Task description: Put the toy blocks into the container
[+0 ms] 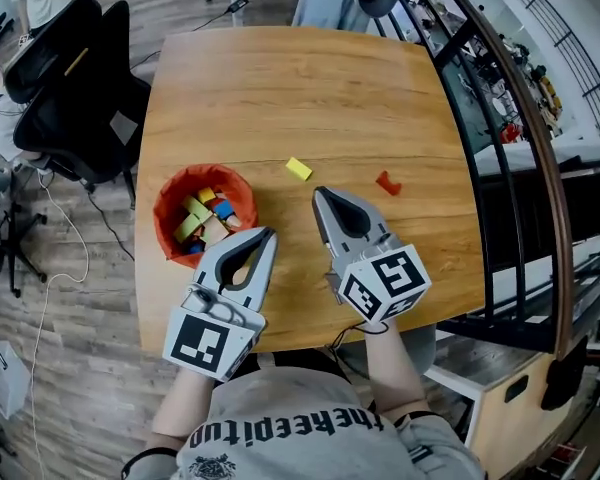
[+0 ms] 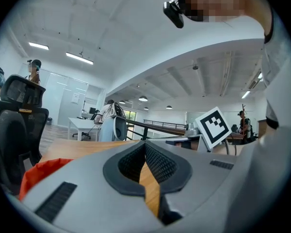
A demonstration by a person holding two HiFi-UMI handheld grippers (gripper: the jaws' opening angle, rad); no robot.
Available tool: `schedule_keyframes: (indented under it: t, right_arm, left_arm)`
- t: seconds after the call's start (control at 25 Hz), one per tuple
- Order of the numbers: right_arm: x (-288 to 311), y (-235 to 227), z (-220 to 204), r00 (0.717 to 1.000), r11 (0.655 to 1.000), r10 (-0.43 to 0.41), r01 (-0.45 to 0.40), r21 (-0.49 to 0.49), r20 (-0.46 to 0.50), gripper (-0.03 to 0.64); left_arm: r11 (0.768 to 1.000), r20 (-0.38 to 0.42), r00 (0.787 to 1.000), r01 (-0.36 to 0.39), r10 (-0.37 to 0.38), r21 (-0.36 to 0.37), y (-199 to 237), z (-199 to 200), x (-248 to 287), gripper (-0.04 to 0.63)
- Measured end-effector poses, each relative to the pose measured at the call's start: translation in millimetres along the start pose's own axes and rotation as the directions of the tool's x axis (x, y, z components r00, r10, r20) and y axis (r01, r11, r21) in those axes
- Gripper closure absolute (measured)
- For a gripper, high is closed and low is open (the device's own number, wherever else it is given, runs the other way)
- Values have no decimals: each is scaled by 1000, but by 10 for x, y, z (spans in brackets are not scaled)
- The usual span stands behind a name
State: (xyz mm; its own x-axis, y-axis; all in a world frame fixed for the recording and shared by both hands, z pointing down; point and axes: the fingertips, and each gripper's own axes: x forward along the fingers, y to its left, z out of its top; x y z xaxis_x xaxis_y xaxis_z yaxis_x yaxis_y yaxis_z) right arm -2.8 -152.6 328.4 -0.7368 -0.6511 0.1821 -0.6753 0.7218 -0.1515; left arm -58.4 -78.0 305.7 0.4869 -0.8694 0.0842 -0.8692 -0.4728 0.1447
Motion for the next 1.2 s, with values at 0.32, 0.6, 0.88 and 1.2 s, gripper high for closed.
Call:
schedule_keyframes:
  t: [0.32,0.6,0.88,1.2]
  right_arm:
    - [282,-135,-110,998,999,42,-44,-23,-52,606]
    - [560,-347,-293,992,997,46,-52,-55,-115,606]
    - [765,-485,-597,979,997,56,-67,-50,-198,606]
    - [919,-702,-895,964,998,42,-55,-41,-263,606]
  left_arm:
    - [998,-3,998,-57,57,-12,94,-4,8,581]
    - [996,-18,996,-83,82,-27,160,-68,29,581]
    - [995,-43,995,-90,88,-45,172,-158,47,581]
    - [996,-61,996,-73,70,-48,153,-222,118,581]
